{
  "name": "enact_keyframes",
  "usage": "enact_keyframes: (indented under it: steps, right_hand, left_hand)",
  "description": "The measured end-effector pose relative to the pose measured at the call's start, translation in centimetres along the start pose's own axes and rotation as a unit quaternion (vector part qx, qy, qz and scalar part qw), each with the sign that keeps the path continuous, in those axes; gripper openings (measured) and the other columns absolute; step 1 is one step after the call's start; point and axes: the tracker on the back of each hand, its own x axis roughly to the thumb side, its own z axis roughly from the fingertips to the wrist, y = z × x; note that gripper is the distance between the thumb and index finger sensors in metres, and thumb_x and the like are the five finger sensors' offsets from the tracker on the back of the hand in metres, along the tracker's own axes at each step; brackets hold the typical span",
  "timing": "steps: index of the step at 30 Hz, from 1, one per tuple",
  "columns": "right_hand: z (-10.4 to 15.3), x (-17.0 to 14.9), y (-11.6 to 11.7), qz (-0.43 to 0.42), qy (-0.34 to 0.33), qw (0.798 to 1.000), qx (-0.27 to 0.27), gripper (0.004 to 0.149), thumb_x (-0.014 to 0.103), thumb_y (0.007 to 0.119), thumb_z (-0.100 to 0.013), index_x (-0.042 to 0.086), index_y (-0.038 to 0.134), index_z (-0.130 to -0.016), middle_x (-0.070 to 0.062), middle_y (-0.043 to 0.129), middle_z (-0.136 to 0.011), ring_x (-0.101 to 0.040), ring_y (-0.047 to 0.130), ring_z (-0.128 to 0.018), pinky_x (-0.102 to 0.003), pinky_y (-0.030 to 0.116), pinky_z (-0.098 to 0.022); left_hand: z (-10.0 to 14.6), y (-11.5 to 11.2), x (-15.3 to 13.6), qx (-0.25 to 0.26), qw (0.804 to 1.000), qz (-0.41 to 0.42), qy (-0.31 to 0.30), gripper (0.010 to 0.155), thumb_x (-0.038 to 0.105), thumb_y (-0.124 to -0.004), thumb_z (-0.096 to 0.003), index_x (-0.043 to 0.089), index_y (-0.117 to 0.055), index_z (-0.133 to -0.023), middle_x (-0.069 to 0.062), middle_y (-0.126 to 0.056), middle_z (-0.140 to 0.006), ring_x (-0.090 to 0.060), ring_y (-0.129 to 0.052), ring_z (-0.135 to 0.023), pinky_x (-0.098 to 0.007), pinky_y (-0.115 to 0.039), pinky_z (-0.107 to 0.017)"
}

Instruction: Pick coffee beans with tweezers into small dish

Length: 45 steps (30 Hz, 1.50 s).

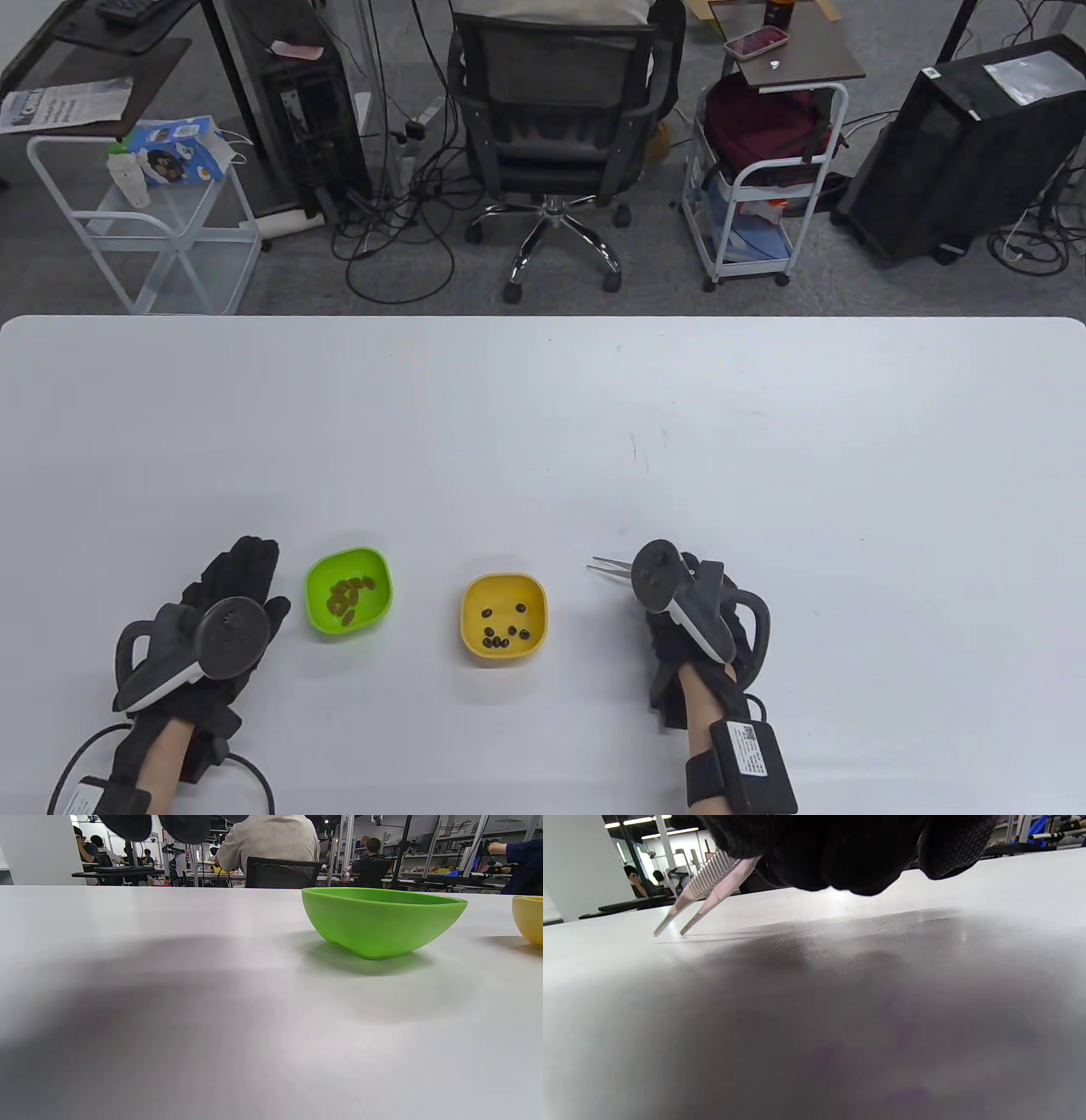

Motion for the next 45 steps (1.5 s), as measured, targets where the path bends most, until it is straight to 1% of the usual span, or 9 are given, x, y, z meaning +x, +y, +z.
enact_keyframes:
  steps: [12, 21, 27, 32, 34, 37, 38, 41, 45]
  right_hand:
    - [0.0, 1.6, 0.9, 0.136, -0.005, 0.991, 0.008, 0.044, 0.036, 0.071, -0.043, 0.027, 0.074, -0.086, 0.004, 0.088, -0.078, -0.028, 0.090, -0.072, -0.060, 0.062, -0.075]
    - [0.0, 1.9, 0.9, 0.152, 0.004, 0.988, 0.018, 0.044, 0.036, 0.073, -0.044, 0.029, 0.071, -0.087, 0.003, 0.085, -0.080, -0.029, 0.089, -0.074, -0.060, 0.063, -0.074]
    - [0.8, 0.9, -0.9, 0.084, 0.002, 0.995, 0.059, 0.051, 0.035, 0.064, -0.048, 0.025, 0.064, -0.098, -0.003, 0.079, -0.096, -0.035, 0.085, -0.084, -0.061, 0.060, -0.074]
    - [4.5, -0.8, -5.5, -0.054, -0.076, 0.995, -0.034, 0.058, 0.035, 0.061, -0.050, 0.020, 0.051, -0.106, -0.009, 0.067, -0.109, -0.043, 0.075, -0.096, -0.063, 0.057, -0.076]
    - [5.5, -1.7, -6.3, -0.061, -0.093, 0.992, -0.067, 0.061, 0.035, 0.061, -0.050, 0.020, 0.047, -0.108, -0.010, 0.061, -0.114, -0.045, 0.069, -0.102, -0.063, 0.054, -0.077]
    - [6.5, -3.4, -6.3, -0.069, -0.086, 0.988, -0.105, 0.063, 0.034, 0.060, -0.051, 0.020, 0.042, -0.110, -0.011, 0.053, -0.119, -0.046, 0.058, -0.108, -0.064, 0.048, -0.079]
    - [6.4, -3.8, -5.9, -0.084, -0.086, 0.987, -0.102, 0.064, 0.034, 0.060, -0.051, 0.019, 0.041, -0.110, -0.011, 0.051, -0.119, -0.047, 0.055, -0.109, -0.065, 0.047, -0.079]
    - [6.1, -4.1, -4.9, -0.105, -0.085, 0.990, -0.029, 0.066, 0.034, 0.059, -0.052, 0.016, 0.037, -0.110, -0.015, 0.045, -0.120, -0.051, 0.050, -0.109, -0.066, 0.045, -0.078]
    - [6.2, -3.8, -4.3, -0.069, -0.086, 0.993, -0.043, 0.065, 0.034, 0.060, -0.051, 0.016, 0.037, -0.110, -0.014, 0.044, -0.120, -0.051, 0.049, -0.109, -0.066, 0.045, -0.078]
  left_hand:
    - [0.2, 0.1, 0.0, 0.009, 1.000, 0.002, -0.001, 0.070, 0.037, -0.041, -0.0613, 0.002, -0.026, -0.120, -0.027, -0.033, -0.127, -0.057, -0.055, -0.113, -0.071, -0.056, -0.075]
    - [0.5, 0.2, 0.0, 0.013, 1.000, 0.008, 0.002, 0.071, 0.038, -0.042, -0.0611, 0.002, -0.026, -0.120, -0.028, -0.033, -0.127, -0.057, -0.055, -0.113, -0.071, -0.056, -0.075]
    - [0.5, 0.2, -0.1, 0.012, 1.000, 0.010, 0.004, 0.071, 0.038, -0.042, -0.0611, 0.002, -0.026, -0.120, -0.028, -0.033, -0.127, -0.057, -0.055, -0.113, -0.071, -0.056, -0.075]
    - [0.4, 0.1, 0.0, 0.005, 1.000, 0.002, 0.002, 0.071, 0.038, -0.042, -0.0611, 0.001, -0.026, -0.120, -0.028, -0.033, -0.127, -0.057, -0.055, -0.113, -0.071, -0.056, -0.075]
    - [0.4, 0.1, 0.1, 0.006, 1.000, 0.000, 0.003, 0.071, 0.038, -0.042, -0.0611, 0.001, -0.026, -0.120, -0.028, -0.034, -0.127, -0.057, -0.055, -0.112, -0.071, -0.057, -0.075]
    - [0.7, 0.1, 0.1, 0.013, 1.000, 0.000, 0.005, 0.071, 0.038, -0.042, -0.0611, 0.001, -0.026, -0.120, -0.028, -0.034, -0.127, -0.057, -0.055, -0.112, -0.071, -0.057, -0.075]
    - [0.8, 0.1, 0.2, 0.012, 1.000, 0.000, 0.005, 0.071, 0.038, -0.042, -0.0611, 0.001, -0.026, -0.120, -0.028, -0.034, -0.127, -0.058, -0.055, -0.112, -0.071, -0.057, -0.075]
    - [1.1, 0.0, 0.3, 0.008, 1.000, -0.001, 0.008, 0.071, 0.038, -0.042, -0.0611, 0.001, -0.026, -0.120, -0.028, -0.033, -0.127, -0.058, -0.055, -0.112, -0.071, -0.056, -0.075]
    - [1.3, 0.0, 0.4, 0.011, 1.000, -0.003, 0.006, 0.071, 0.037, -0.041, -0.0612, 0.001, -0.026, -0.120, -0.028, -0.033, -0.127, -0.057, -0.054, -0.113, -0.071, -0.056, -0.075]
